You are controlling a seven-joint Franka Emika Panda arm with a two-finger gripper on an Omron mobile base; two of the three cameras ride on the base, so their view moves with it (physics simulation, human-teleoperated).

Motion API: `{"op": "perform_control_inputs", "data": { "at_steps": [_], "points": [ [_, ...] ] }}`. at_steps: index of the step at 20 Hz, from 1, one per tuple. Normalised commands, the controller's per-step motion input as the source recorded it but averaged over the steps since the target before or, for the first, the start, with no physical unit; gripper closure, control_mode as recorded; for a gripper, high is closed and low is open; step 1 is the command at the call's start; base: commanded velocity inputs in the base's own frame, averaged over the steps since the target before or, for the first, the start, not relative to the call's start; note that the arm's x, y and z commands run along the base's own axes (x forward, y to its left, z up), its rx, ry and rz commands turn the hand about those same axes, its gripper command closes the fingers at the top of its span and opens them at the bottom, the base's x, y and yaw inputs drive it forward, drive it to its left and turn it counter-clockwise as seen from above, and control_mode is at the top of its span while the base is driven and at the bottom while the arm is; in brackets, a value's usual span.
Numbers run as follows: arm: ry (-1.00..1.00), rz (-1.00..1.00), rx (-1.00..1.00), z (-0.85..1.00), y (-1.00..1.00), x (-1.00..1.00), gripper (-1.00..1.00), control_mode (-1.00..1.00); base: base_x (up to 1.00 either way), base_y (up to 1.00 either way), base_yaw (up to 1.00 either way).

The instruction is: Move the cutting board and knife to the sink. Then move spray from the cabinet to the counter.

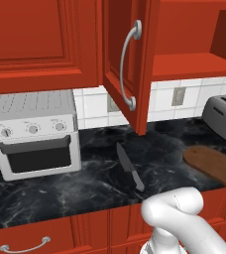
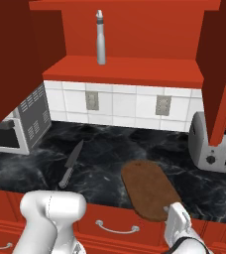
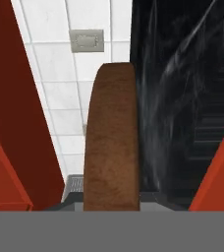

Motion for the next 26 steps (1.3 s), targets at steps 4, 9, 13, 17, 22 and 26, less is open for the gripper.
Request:
{"op": "perform_control_inputs", "data": {
  "at_steps": [4, 9, 13, 17, 22, 26],
  "points": [
    [0.06, 0.00, -0.09, 0.68, 0.38, 0.02, 1.00, -1.00, 0.00, 0.00, 0.00],
    [0.10, 0.00, -0.13, 0.58, 0.55, 0.14, 1.00, -1.00, 0.00, 0.00, 0.00],
    [0.12, 0.00, -0.12, 0.54, 0.48, 0.20, 1.00, -1.00, 0.00, 0.00, 0.00],
    [0.11, 0.00, -0.10, 0.63, 0.34, 0.36, 1.00, -1.00, 0.00, 0.00, 0.00],
    [0.06, 0.00, -0.09, 0.56, 0.20, 0.31, 1.00, -1.00, 0.00, 0.00, 0.00],
    [0.09, 0.00, -0.04, 0.43, 0.00, 0.18, 1.00, -1.00, 0.00, 0.00, 0.00]
  ]
}}
